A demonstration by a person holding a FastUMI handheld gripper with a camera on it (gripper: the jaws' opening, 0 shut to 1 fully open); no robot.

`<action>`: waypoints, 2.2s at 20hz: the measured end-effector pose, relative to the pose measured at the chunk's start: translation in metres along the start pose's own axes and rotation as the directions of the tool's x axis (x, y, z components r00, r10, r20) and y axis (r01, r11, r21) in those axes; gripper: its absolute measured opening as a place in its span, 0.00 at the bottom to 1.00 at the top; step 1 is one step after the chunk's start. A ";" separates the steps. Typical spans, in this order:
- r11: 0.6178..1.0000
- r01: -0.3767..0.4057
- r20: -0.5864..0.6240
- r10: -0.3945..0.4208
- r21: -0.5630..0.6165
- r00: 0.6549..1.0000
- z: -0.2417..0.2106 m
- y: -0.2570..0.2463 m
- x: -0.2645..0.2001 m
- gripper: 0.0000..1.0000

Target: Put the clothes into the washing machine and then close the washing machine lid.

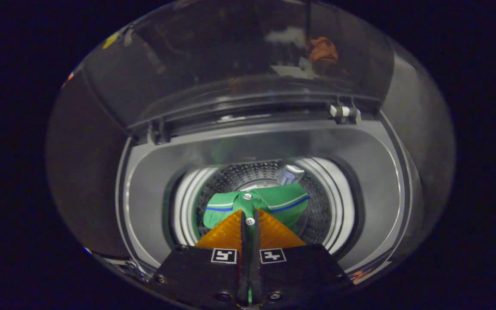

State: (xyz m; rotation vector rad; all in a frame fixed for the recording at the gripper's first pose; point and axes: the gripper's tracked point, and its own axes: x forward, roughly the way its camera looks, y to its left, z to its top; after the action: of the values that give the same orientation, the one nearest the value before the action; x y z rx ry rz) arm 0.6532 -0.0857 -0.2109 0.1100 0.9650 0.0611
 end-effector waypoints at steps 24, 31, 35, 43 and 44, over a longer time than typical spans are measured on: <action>0.996 0.089 0.138 -0.087 -0.012 0.987 -0.001 -0.027 -0.039 0.70; 0.987 0.108 0.320 -0.066 -0.117 0.945 0.030 -0.036 -0.094 0.70; 0.971 0.143 0.457 -0.041 -0.192 0.889 0.073 -0.033 -0.150 0.71; 0.976 0.116 0.661 0.035 -0.184 0.750 0.171 -0.006 -0.257 0.81; 0.978 0.107 0.675 0.044 -0.180 0.736 0.182 0.000 -0.266 0.86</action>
State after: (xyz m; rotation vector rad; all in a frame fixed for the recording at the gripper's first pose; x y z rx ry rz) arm 0.6513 -0.1246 0.1090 -0.0805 0.2139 0.0831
